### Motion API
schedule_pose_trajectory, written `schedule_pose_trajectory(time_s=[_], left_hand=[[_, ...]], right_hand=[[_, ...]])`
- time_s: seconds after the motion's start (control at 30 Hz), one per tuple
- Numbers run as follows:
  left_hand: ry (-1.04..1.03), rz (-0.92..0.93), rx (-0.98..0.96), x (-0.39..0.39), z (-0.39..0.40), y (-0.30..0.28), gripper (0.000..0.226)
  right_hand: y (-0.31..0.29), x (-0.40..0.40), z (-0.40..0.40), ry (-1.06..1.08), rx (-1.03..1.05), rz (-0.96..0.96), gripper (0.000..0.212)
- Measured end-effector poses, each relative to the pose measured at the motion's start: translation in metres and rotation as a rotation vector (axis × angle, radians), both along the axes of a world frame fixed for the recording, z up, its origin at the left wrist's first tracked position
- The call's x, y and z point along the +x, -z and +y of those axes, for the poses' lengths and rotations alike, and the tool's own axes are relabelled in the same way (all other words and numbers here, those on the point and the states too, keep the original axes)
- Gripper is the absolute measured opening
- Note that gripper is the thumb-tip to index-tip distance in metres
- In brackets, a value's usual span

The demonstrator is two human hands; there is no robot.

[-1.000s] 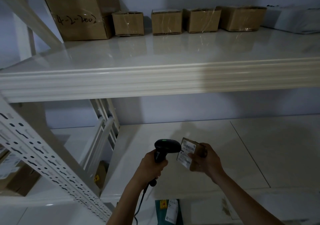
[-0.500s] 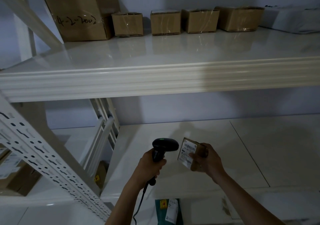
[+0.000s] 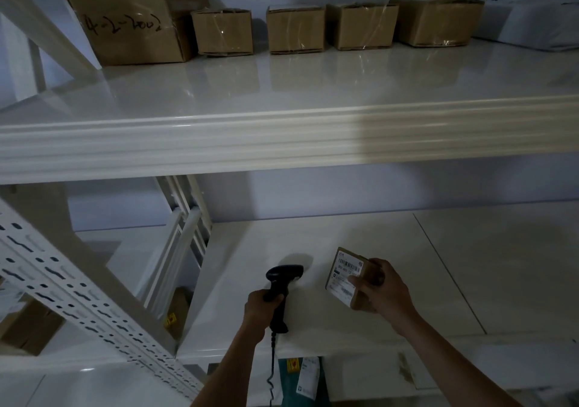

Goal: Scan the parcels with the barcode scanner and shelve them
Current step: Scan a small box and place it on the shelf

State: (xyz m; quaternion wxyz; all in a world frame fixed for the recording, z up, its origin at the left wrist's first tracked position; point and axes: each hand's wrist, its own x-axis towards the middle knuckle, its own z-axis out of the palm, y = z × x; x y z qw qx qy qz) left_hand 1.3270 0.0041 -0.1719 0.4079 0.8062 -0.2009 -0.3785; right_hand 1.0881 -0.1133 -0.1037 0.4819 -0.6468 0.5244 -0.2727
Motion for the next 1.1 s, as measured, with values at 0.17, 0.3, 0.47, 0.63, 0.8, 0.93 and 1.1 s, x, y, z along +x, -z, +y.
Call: schedule_pose_trajectory(time_s=[0.17, 0.3, 0.47, 0.63, 0.8, 0.93, 1.1], left_hand=[[-0.001, -0.201, 0.120, 0.001, -0.003, 0.001, 0.023], [-0.047, -0.234, 0.136, 0.000, -0.005, -0.001, 0.041], [-0.244, -0.445, 0.123, -0.019, -0.015, -0.018, 0.050], [0.013, -0.386, -0.303, -0.074, -0.051, -0.069, 0.038], [0.505, 0.003, -0.520, -0.150, -0.078, -0.131, 0.059], [0.494, -0.032, -0.568, -0.176, -0.083, -0.139, 0.086], [0.396, -0.131, -0.553, -0.216, -0.068, -0.162, 0.085]], right_hand=[[0.003, -0.005, -0.008, 0.000, 0.043, -0.024, 0.055], [0.002, -0.007, -0.016, -0.026, 0.094, -0.049, 0.053], [-0.004, -0.011, -0.036, -0.007, 0.146, -0.051, 0.048], [-0.021, -0.028, -0.064, 0.021, 0.285, -0.176, 0.044], [-0.052, -0.048, -0.082, -0.083, 0.421, -0.237, 0.054], [-0.077, -0.081, -0.077, -0.133, 0.515, -0.324, 0.049], [-0.106, -0.131, -0.044, 0.008, 0.425, -0.292, 0.050]])
